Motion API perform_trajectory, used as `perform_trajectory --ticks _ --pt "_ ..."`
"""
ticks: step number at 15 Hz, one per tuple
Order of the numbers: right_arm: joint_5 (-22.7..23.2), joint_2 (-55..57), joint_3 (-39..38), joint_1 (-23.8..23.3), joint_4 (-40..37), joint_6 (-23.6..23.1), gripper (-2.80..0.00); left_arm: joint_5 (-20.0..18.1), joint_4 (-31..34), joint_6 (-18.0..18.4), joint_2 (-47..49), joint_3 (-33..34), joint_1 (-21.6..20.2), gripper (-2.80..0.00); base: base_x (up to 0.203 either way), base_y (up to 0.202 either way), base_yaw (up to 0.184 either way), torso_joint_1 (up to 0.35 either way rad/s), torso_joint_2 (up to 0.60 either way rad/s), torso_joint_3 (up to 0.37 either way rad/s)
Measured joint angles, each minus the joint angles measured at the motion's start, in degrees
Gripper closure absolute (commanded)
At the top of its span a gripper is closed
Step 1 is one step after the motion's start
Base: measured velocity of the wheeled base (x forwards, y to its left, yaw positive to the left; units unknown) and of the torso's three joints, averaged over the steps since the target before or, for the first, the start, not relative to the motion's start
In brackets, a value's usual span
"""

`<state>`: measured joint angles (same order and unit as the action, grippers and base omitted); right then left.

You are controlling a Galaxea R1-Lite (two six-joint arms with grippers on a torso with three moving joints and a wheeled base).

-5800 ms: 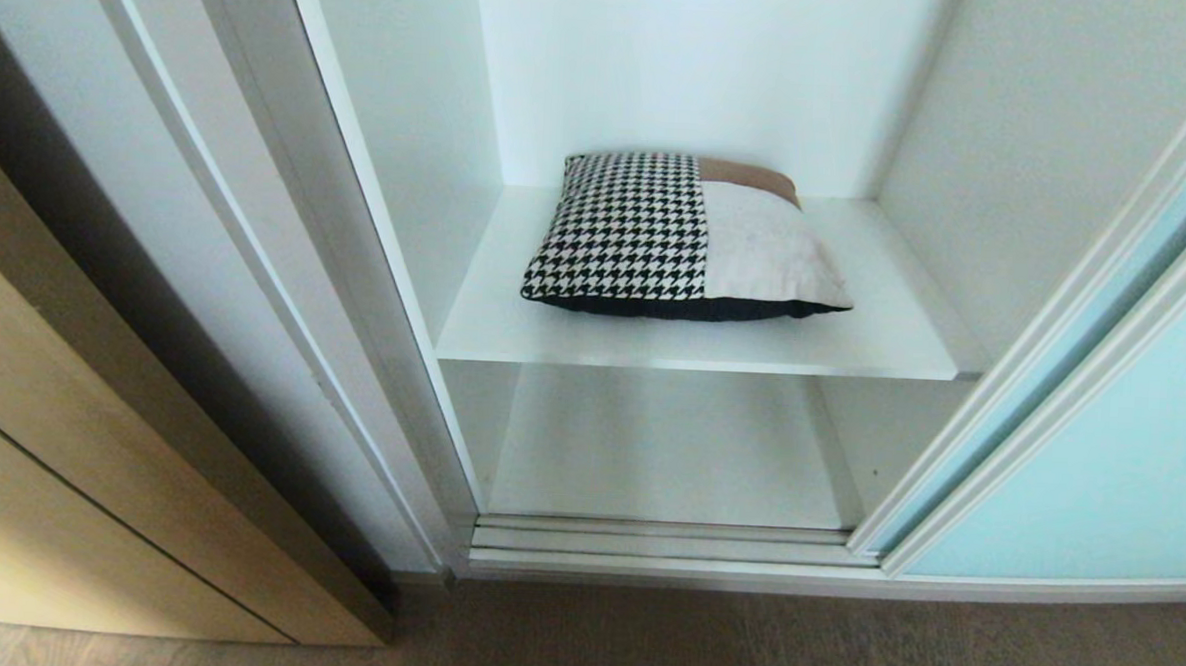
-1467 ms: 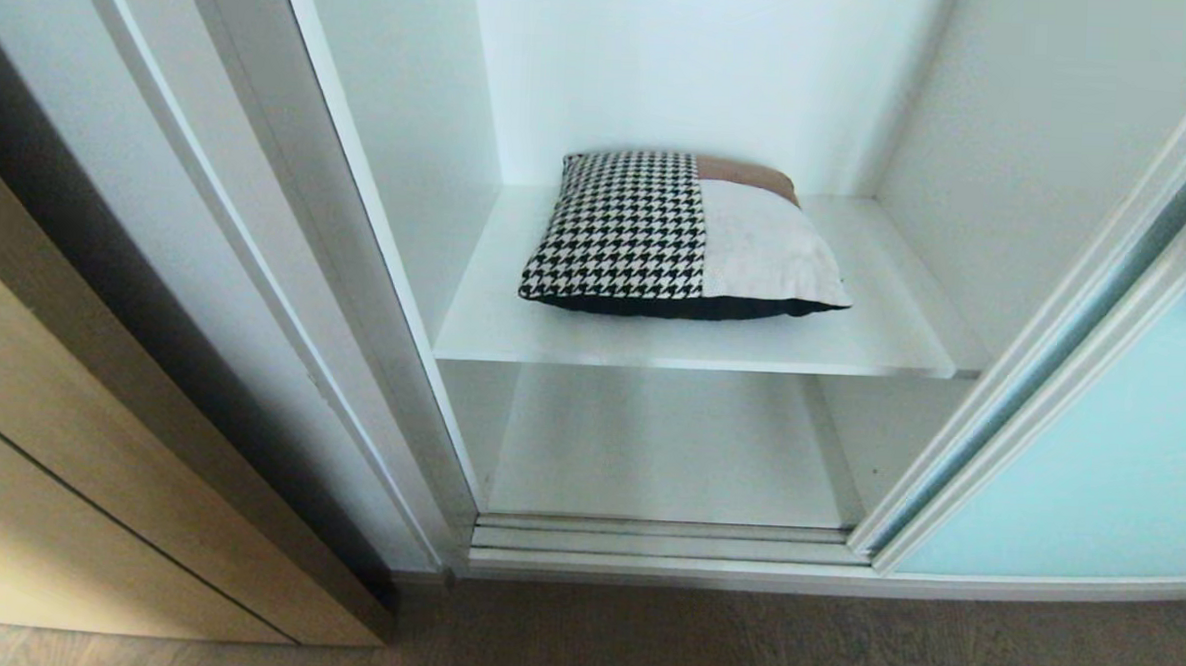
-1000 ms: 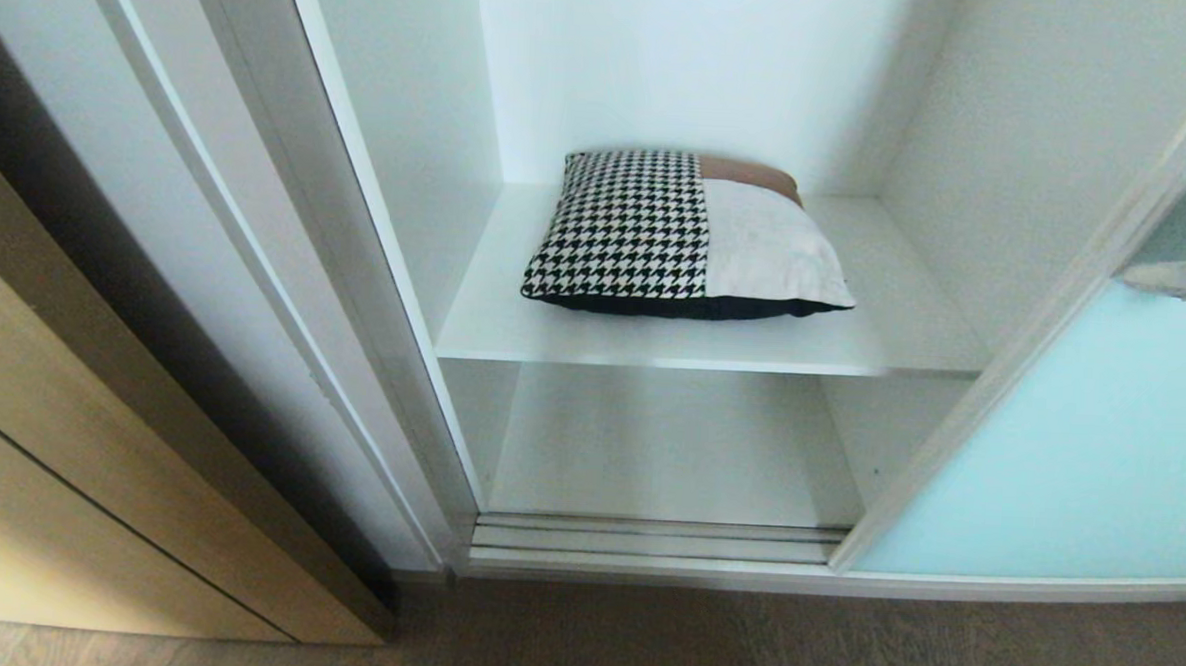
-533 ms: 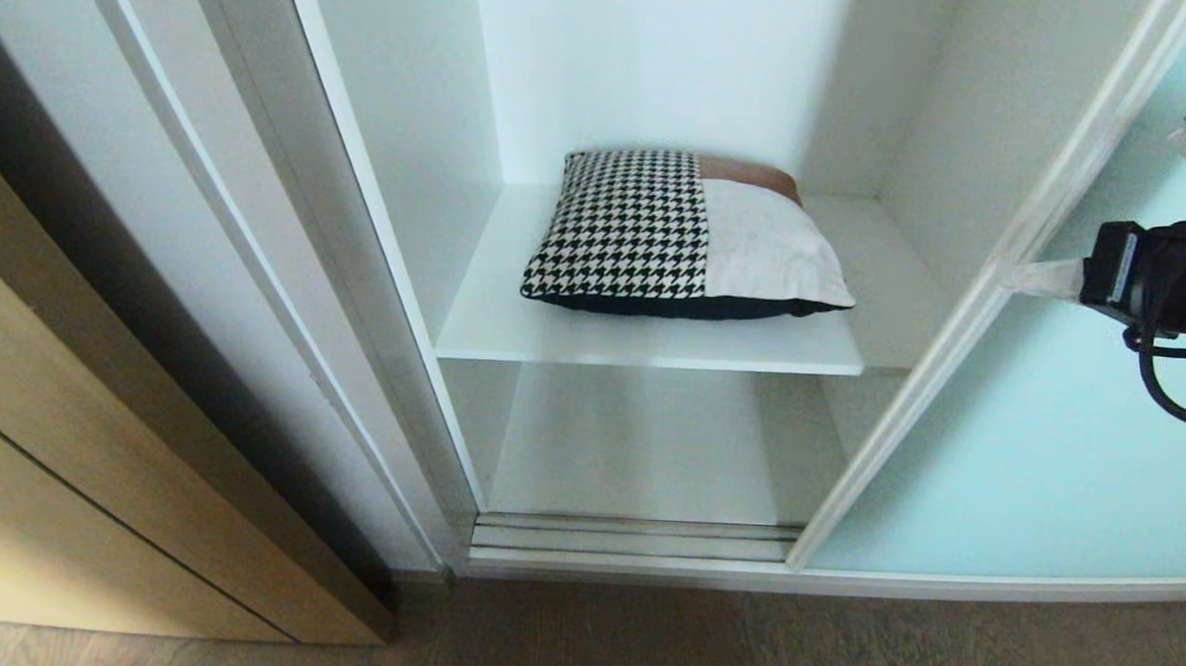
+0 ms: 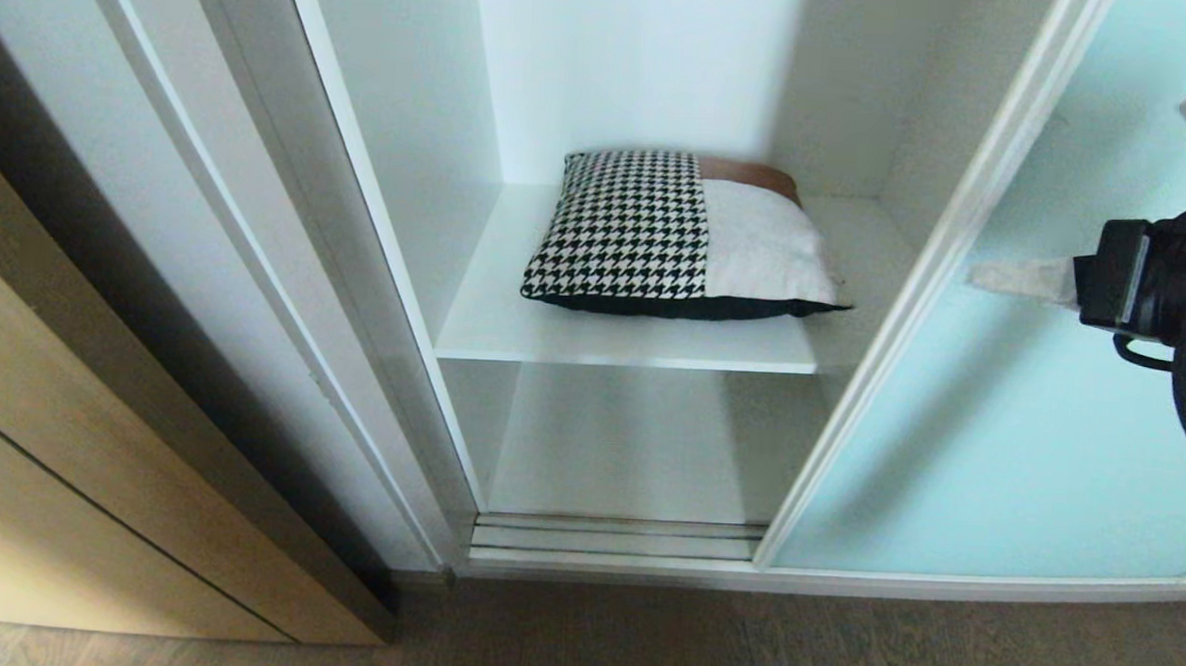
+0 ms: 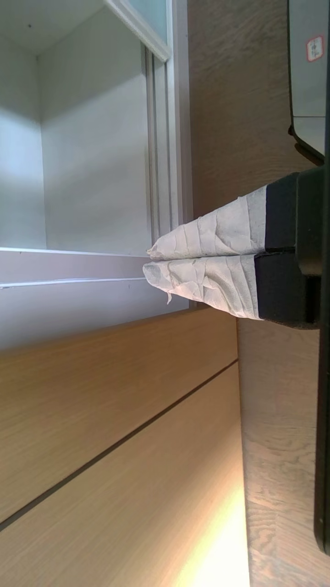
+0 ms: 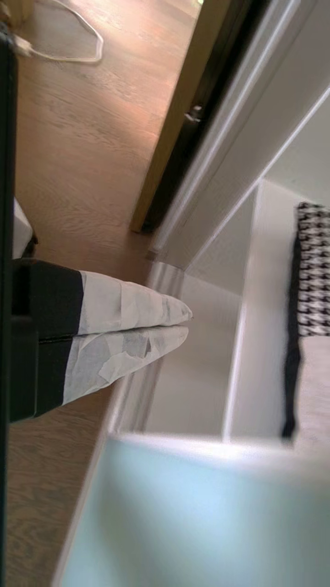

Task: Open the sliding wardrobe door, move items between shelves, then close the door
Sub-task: Close the door

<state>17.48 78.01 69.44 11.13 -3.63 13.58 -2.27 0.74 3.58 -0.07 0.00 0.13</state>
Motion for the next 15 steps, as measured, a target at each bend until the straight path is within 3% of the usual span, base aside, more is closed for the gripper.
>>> perform_trajectory --ticks 9,15 --pt "-11.2 1.5 0.2 1.7 4.1 0.6 0.0 0.0 0.0 0.0 0.0 0.0 0.0 0.0 0.0 0.0 0.0 0.0 0.0 0.0" --pt "-15.8 6.3 1.1 4.7 6.8 0.8 0.0 0.0 0.0 0.0 0.0 0.0 0.0 0.0 0.0 0.0 0.0 0.0 0.0 0.0"
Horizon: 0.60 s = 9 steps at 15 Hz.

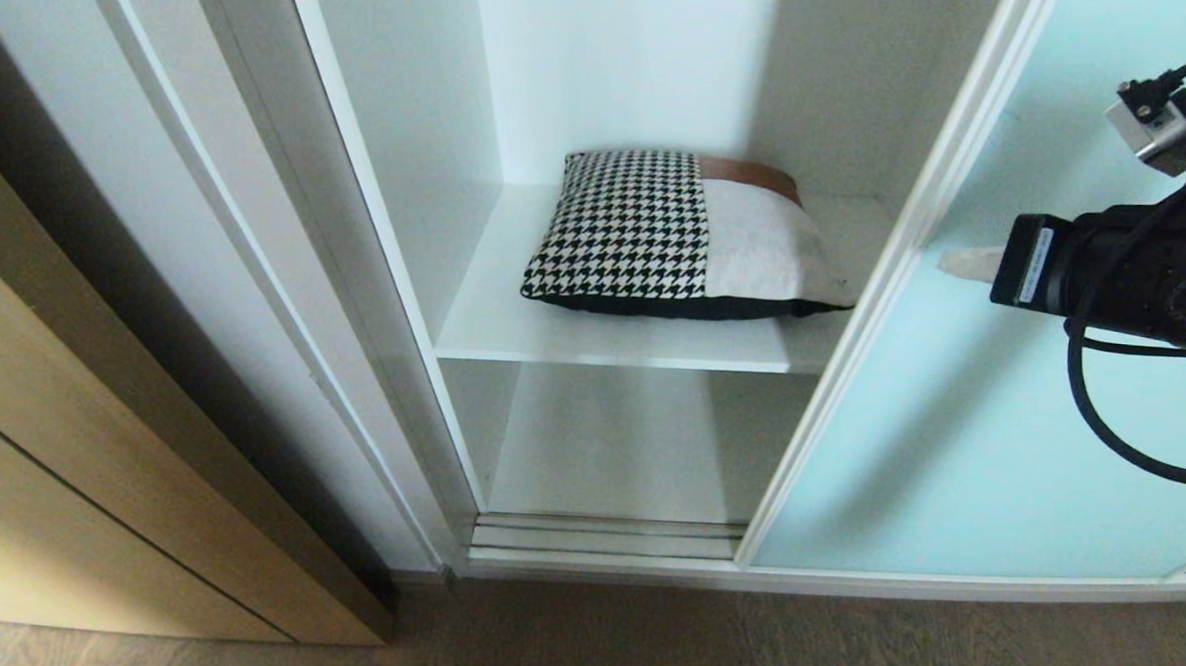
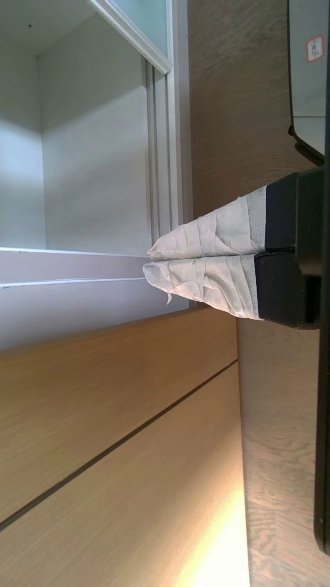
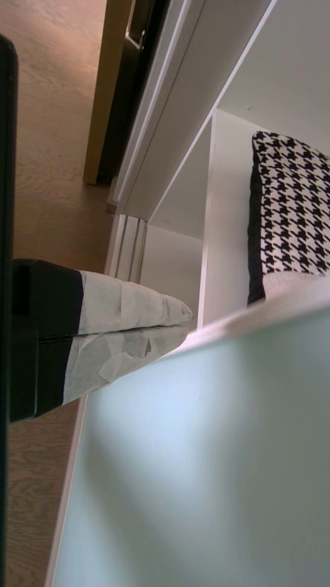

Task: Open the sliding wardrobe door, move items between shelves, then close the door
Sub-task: Close the door

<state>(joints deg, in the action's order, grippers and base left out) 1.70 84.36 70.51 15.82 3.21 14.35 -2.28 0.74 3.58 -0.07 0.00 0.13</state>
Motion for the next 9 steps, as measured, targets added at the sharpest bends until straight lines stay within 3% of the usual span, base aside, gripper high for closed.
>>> perform_trajectory --ticks 3,9 --pt "-2.8 2.0 0.9 0.3 1.8 0.7 0.0 0.0 0.0 0.0 0.0 0.0 0.0 0.0 0.0 0.0 0.0 0.0 0.0 0.0" --pt "-3.5 4.4 2.6 0.5 1.9 1.3 0.0 0.0 0.0 0.0 0.0 0.0 0.0 0.0 0.0 0.0 0.0 0.0 0.0 0.0"
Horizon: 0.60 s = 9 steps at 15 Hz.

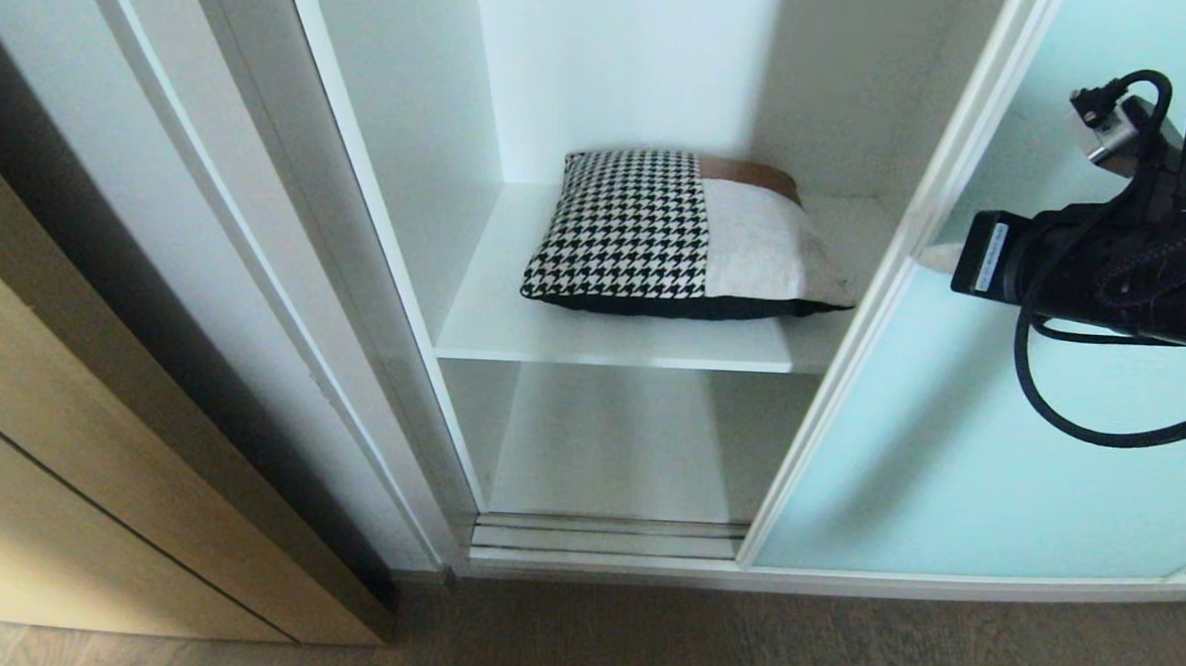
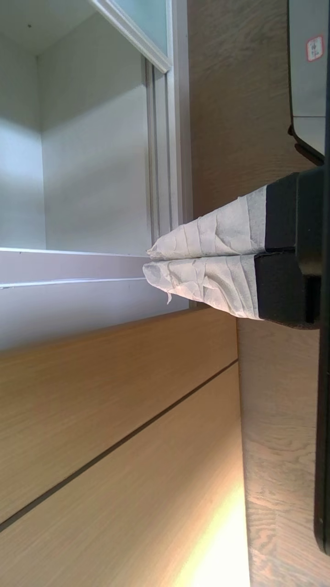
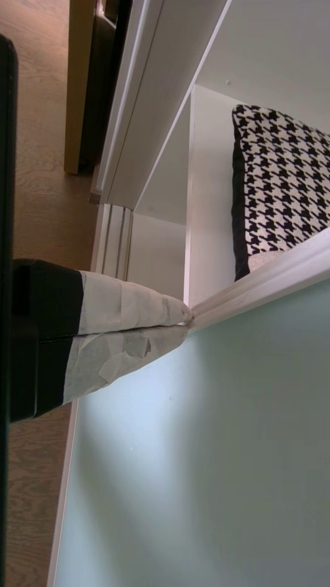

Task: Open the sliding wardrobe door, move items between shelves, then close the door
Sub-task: Close the door

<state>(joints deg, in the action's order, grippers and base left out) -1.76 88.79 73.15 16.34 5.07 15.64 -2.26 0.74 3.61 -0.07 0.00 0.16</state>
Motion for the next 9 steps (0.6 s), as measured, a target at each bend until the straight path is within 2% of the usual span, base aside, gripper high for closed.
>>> perform_trajectory --ticks 7,9 --pt "-1.3 1.9 1.8 0.2 0.1 0.0 0.0 0.0 0.0 0.0 0.0 0.0 0.0 0.0 0.0 0.0 0.0 0.0 0.0 0.0" --pt "-1.5 2.1 1.9 1.5 0.3 0.0 0.0 0.0 0.0 0.0 0.0 0.0 0.0 0.0 0.0 0.0 0.0 0.0 0.0 0.0"
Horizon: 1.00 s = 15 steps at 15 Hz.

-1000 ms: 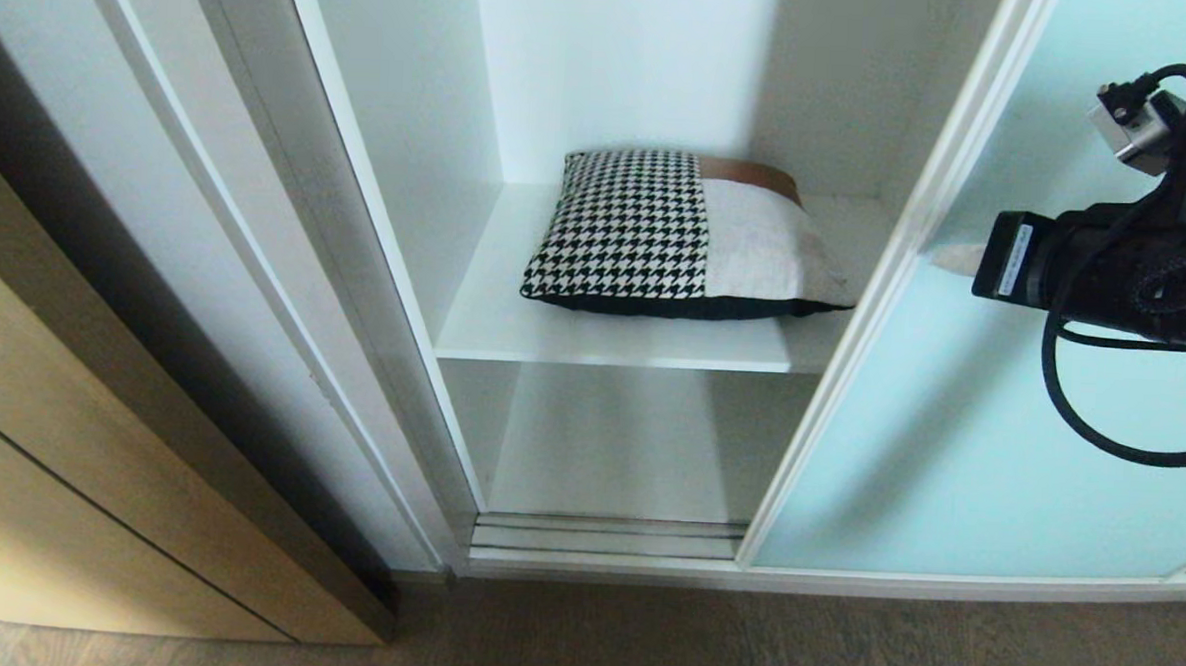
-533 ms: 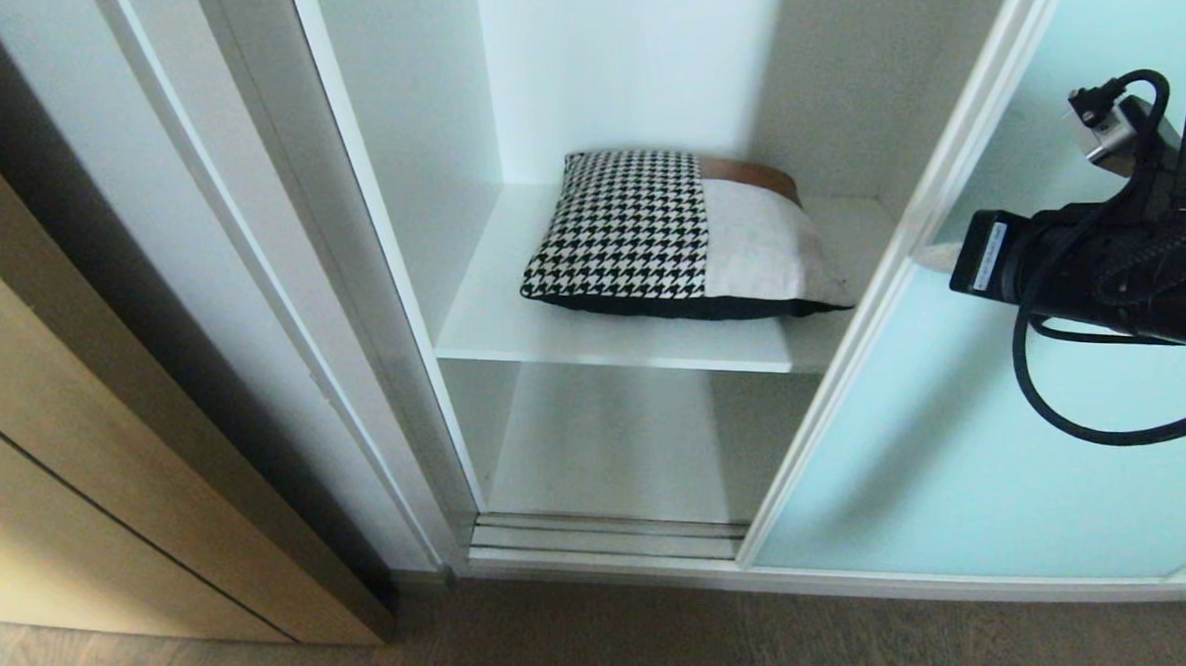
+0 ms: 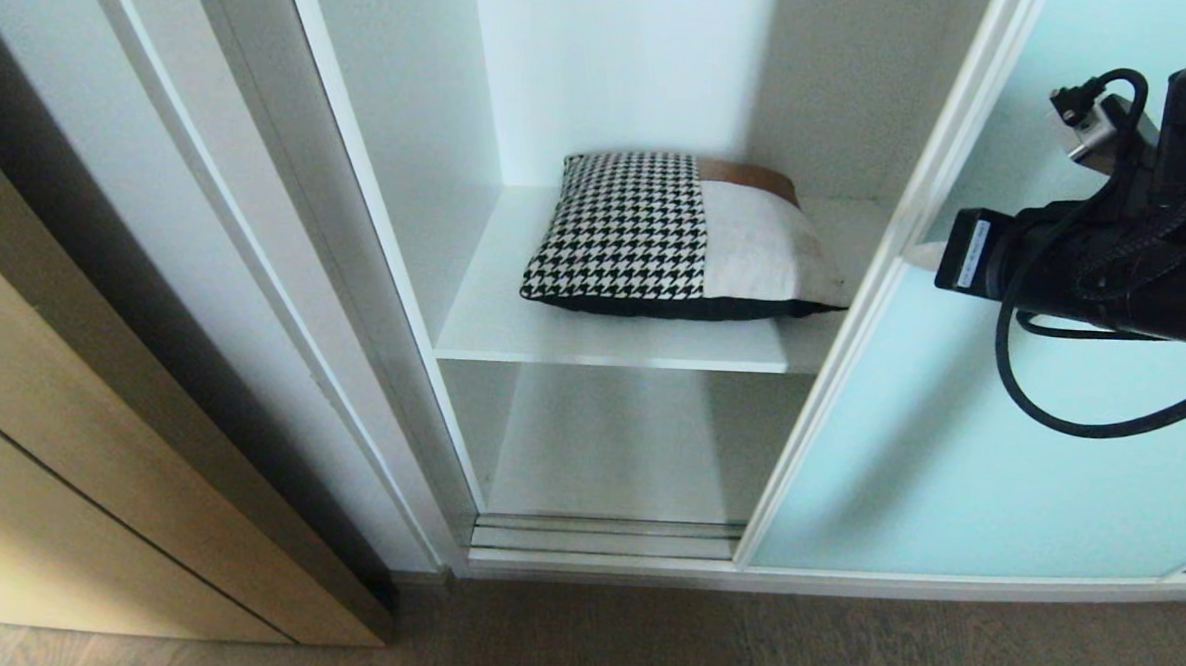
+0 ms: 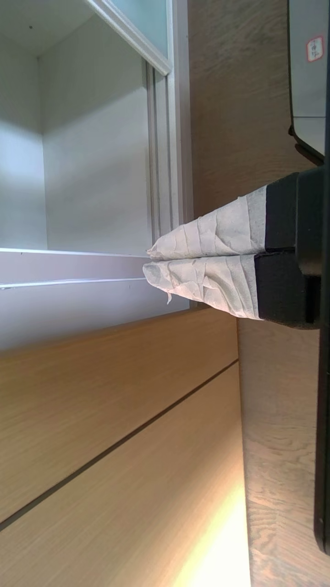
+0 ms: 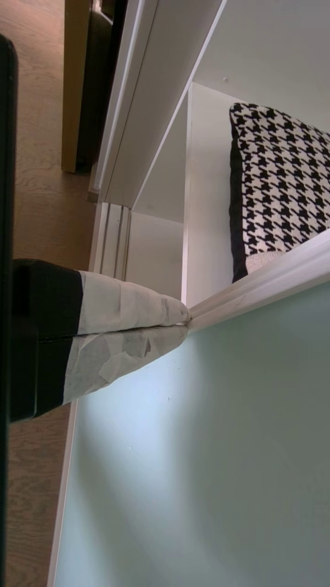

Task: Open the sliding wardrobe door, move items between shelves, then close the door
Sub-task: Close the door

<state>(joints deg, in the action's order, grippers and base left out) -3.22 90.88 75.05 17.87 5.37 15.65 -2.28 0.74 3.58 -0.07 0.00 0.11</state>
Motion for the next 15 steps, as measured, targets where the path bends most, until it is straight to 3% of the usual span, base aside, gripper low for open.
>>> perform_trajectory --ticks 4,9,15 --pt "-0.6 0.4 0.0 5.5 0.5 -0.1 0.0 0.0 0.0 0.0 0.0 0.0 0.1 0.0 0.0 0.0 0.0 0.0 0.0 0.0" --pt "-7.4 1.2 1.1 15.4 0.3 -0.4 0.0 0.0 0.0 0.0 0.0 0.0 0.0 0.0 0.0 0.0 0.0 0.0 0.0 0.0" --pt "-8.7 -5.7 -0.4 17.0 -0.9 -0.2 0.0 0.0 0.0 0.0 0.0 0.0 0.0 0.0 0.0 0.0 0.0 0.0 0.0 0.0"
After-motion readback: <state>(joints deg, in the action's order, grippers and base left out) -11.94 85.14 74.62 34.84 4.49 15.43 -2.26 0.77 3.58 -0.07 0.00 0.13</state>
